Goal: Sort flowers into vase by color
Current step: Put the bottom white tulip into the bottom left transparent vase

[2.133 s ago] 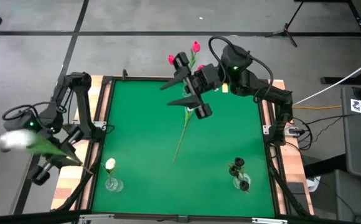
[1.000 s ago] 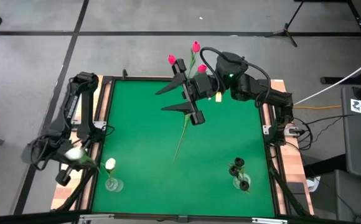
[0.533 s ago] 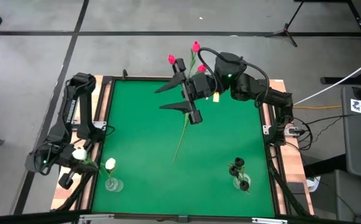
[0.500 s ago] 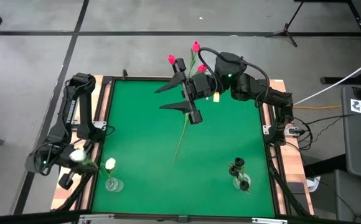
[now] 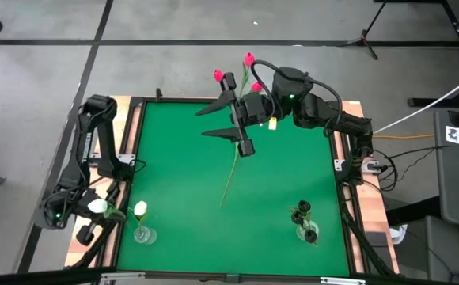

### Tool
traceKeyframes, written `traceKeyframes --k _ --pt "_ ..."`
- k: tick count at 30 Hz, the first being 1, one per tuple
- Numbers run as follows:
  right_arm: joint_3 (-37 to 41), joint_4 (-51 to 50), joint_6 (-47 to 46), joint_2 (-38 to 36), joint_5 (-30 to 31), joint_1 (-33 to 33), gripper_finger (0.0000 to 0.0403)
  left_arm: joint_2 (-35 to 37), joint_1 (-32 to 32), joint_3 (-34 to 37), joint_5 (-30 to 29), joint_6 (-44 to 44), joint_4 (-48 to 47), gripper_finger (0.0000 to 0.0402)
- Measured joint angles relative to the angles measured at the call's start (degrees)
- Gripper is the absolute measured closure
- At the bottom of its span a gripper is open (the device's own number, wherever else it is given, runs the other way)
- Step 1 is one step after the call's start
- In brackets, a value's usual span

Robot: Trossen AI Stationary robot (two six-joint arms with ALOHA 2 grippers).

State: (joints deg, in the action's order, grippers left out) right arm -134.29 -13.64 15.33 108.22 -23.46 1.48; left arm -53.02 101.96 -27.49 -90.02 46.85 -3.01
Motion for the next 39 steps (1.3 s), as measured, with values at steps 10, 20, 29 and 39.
traceKeyframes --k 10,20,29,39 --pt "0.02 0.01 0.00 0.00 0.04 0.00 0.0203 -2.44 -1.53 0.00 0.00 4.86 0.06 0.0401" --pt "0.02 -0.01 0.20 0.00 0.57 0.00 0.0203 -2.55 -4.25 0.00 0.00 5.55 0.63 0.0401" --pt "0.00 -0.43 1.42 0.00 0.55 0.00 0.0203 -4.28 -4.25 0.00 0.01 10.47 0.74 0.0401" --pt "0.02 -0.47 1.66 0.00 0.55 0.00 0.0203 -6.07 -6.05 0.01 0.02 11.43 0.92 0.0401"
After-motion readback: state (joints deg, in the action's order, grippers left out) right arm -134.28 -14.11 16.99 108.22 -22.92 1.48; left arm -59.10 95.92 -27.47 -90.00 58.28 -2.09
